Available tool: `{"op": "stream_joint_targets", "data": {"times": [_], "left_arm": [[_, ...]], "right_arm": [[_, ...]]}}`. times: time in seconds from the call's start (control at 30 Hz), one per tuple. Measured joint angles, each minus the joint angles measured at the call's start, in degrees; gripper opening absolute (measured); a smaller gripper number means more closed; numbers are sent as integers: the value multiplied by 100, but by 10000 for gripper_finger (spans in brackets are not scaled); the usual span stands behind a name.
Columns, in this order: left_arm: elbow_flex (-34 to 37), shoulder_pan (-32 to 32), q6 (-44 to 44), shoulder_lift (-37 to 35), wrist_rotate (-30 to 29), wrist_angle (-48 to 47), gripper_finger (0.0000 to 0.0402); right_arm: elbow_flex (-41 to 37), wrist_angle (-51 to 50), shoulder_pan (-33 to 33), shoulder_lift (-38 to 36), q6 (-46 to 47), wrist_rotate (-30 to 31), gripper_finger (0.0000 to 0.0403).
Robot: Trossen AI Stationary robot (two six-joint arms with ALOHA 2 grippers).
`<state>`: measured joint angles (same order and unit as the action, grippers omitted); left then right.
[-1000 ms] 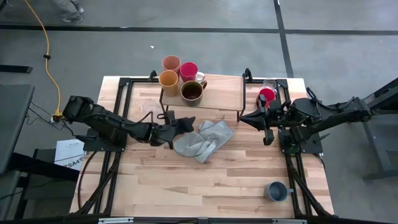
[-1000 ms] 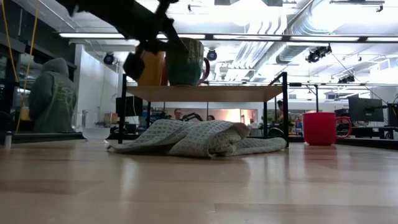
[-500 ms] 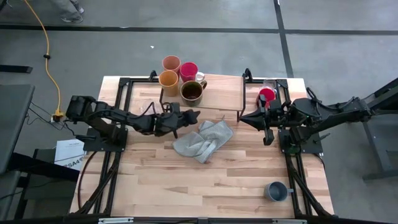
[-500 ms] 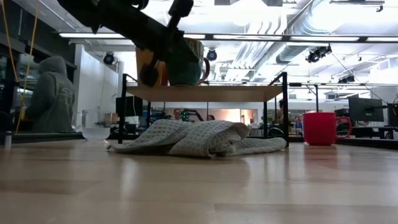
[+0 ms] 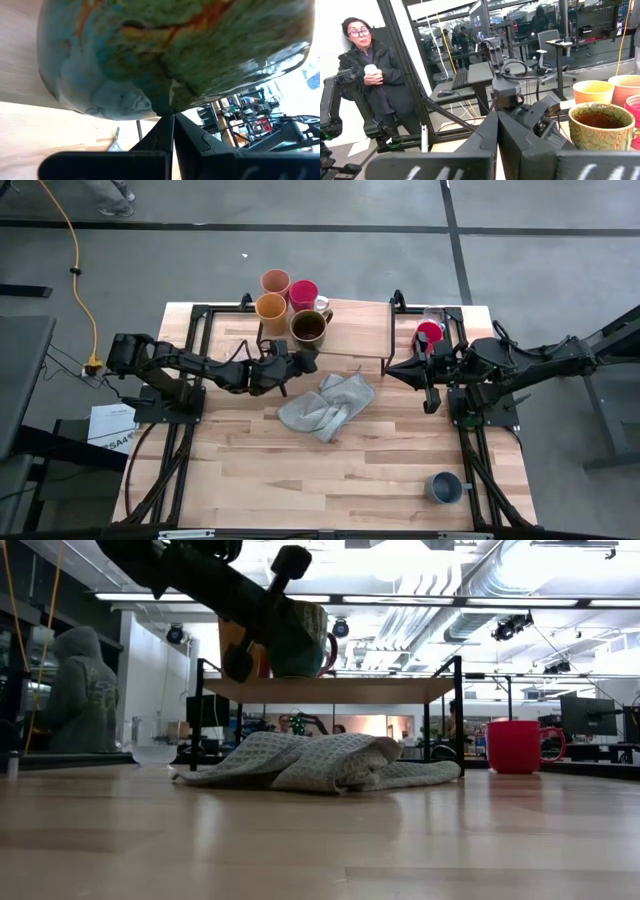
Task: Stack small to large cups/mugs on shelf
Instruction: Adjust the green mug on the shelf, then put the red mug on the shelf
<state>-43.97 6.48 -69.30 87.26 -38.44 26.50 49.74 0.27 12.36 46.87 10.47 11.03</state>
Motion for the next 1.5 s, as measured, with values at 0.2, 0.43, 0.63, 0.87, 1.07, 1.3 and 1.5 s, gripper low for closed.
{"op": "stream_joint_targets", "data": {"times": [0.2,0.43,0.63,0.87,1.07,1.3,1.5], "left_arm": [[0,0,12,0,-234,-11,0],[0,0,28,-2,-650,-9,0],[0,0,35,-2,-856,-9,0],[0,0,155,-4,-999,-9,0],[0,0,157,-4,-1095,-74,0],[0,-125,210,-110,297,113,0],[-2,-497,1924,-665,2131,320,0]], "right_arm": [[0,-1,0,0,16,-2,0],[0,0,0,0,19,-2,0],[0,0,0,0,20,-2,0],[0,0,0,-1,21,-2,0],[0,0,0,0,21,-2,0],[0,0,0,0,21,-4,0],[0,-7,0,0,4,-4,0]]}}
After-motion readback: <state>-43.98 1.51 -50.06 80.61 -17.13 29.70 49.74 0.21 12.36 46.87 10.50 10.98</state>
